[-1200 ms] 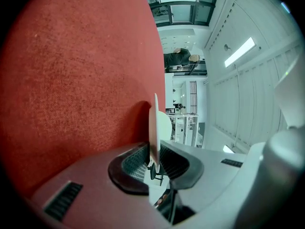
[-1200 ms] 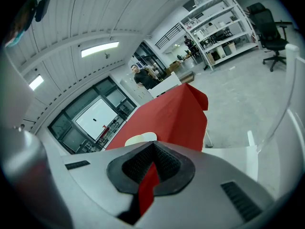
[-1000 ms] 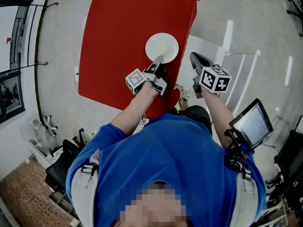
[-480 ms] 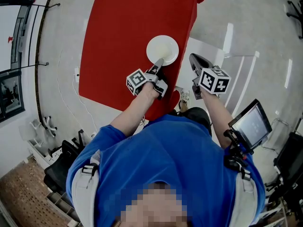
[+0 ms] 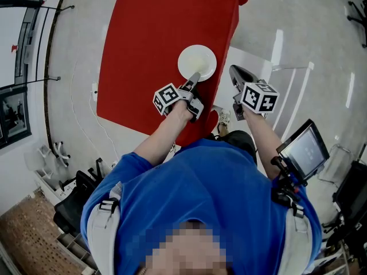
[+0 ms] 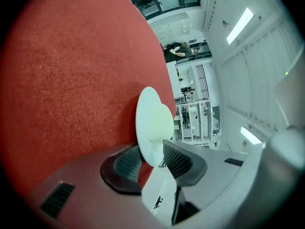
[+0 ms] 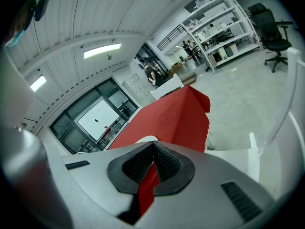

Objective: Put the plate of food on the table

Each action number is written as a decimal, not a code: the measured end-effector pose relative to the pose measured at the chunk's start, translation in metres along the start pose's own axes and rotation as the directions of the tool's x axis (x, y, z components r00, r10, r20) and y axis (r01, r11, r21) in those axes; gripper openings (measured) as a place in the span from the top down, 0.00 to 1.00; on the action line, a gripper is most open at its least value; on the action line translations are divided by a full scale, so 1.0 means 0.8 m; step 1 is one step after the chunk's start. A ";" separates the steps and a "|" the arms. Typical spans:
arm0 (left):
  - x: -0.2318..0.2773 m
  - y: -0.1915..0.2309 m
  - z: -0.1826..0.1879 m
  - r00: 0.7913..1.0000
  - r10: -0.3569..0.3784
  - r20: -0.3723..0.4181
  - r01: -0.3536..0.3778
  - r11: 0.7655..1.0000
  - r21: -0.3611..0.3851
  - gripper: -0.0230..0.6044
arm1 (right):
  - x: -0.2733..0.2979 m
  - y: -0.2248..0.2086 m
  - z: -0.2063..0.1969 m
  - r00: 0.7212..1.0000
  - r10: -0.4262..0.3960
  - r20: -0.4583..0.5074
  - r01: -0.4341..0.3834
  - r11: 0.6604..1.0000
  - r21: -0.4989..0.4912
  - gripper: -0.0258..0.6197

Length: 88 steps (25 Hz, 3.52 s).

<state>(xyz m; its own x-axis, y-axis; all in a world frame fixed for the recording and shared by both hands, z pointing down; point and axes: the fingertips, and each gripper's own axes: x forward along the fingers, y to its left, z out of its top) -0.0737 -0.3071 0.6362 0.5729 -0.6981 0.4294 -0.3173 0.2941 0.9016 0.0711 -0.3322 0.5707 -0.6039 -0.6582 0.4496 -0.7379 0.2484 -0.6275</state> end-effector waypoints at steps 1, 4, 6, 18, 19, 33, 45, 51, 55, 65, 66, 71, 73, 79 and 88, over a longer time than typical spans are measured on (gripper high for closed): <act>0.000 0.000 -0.001 1.000 0.010 -0.009 -0.010 1.000 0.017 0.77 | 0.000 0.000 0.000 1.000 0.000 0.001 0.000 1.000 0.001 0.96; 0.001 0.001 -0.003 0.999 0.033 -0.031 -0.031 0.998 0.047 0.75 | 0.001 0.000 -0.002 1.000 0.001 0.003 -0.001 1.000 0.001 0.96; 0.001 0.003 -0.004 0.997 0.054 -0.046 -0.050 0.996 0.075 0.75 | 0.002 -0.001 -0.001 1.000 0.001 0.003 -0.001 1.000 0.003 0.96; 0.000 0.004 -0.014 0.974 0.144 -0.175 -0.107 0.972 0.207 0.71 | 0.005 0.004 0.001 1.000 0.012 0.014 -0.012 1.000 -0.001 0.96; -0.001 0.005 -0.016 0.972 0.146 -0.182 -0.107 0.972 0.209 0.71 | 0.005 0.004 0.002 1.000 0.013 0.015 -0.013 1.000 -0.002 0.96; -0.010 0.005 -0.022 0.976 0.092 -0.195 -0.055 0.981 0.188 0.71 | 0.009 0.004 -0.002 0.999 0.028 0.016 -0.028 0.999 -0.016 0.96; -0.005 -0.032 -0.009 0.991 -0.068 -0.118 0.090 0.978 0.189 0.71 | 0.007 0.004 0.001 0.998 0.041 0.042 -0.039 0.998 -0.046 0.96; -0.021 -0.058 -0.002 0.986 -0.153 -0.072 0.165 0.965 0.206 0.80 | -0.003 0.021 0.005 0.996 0.052 0.073 -0.047 0.997 -0.067 0.96; -0.055 -0.079 -0.006 0.978 -0.199 -0.060 0.208 0.949 0.239 0.87 | -0.025 0.052 0.001 0.994 0.056 0.097 -0.048 0.995 -0.085 0.96; -0.121 -0.114 -0.014 0.961 -0.272 -0.055 0.273 0.897 0.347 0.95 | -0.063 0.105 -0.015 0.987 0.066 0.145 -0.050 0.993 -0.108 0.96; -0.127 -0.115 -0.014 0.959 -0.277 -0.055 0.278 0.892 0.356 0.95 | -0.066 0.110 -0.018 0.986 0.068 0.149 -0.052 0.993 -0.109 0.96; -0.157 -0.115 -0.017 0.953 -0.296 -0.055 0.293 0.871 0.395 0.95 | -0.082 0.137 -0.034 0.983 0.074 0.168 -0.055 0.992 -0.114 0.96; -0.169 -0.115 -0.019 0.951 -0.303 -0.058 0.299 0.862 0.409 0.95 | -0.090 0.147 -0.040 0.981 0.075 0.177 -0.055 0.992 -0.114 0.96; -0.209 -0.107 -0.030 0.947 -0.313 -0.066 0.308 0.835 0.456 0.95 | -0.120 0.181 -0.068 0.976 0.075 0.202 -0.052 0.992 -0.116 0.96; -0.217 -0.092 -0.054 0.949 -0.300 -0.101 0.311 0.821 0.479 0.95 | -0.145 0.189 -0.099 0.974 0.071 0.215 -0.048 0.993 -0.111 0.96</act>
<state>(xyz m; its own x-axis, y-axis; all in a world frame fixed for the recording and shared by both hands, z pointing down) -0.1174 -0.1795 0.4973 0.7153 -0.6842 0.1422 -0.4441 -0.2879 0.8485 0.0058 -0.1620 0.4738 -0.5755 -0.7765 0.2566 -0.7373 0.3569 -0.5736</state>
